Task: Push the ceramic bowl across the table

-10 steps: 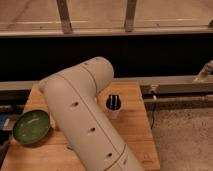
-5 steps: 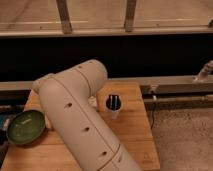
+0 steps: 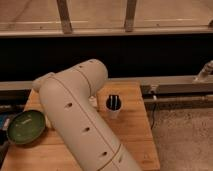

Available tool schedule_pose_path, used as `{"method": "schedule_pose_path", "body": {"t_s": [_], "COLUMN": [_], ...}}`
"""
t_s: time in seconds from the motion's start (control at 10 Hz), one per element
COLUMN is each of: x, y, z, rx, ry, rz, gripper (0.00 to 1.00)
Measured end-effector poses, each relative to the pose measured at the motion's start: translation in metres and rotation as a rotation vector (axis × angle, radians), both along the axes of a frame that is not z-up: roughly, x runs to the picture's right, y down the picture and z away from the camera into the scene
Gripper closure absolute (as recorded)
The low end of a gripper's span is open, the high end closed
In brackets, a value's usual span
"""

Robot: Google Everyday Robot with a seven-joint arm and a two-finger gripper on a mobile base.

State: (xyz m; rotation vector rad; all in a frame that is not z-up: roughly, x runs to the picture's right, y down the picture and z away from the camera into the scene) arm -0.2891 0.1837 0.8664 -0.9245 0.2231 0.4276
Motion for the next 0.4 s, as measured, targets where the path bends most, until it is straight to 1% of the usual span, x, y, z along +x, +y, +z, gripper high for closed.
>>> {"method": "schedule_pose_path", "body": {"t_s": [0.4], "x": [-0.0005], "y": [-0.0009], "z": [-0.0011], "rx": [0.0], "ry": [-0.001], "rz": [-0.001], "gripper": [0.21]}}
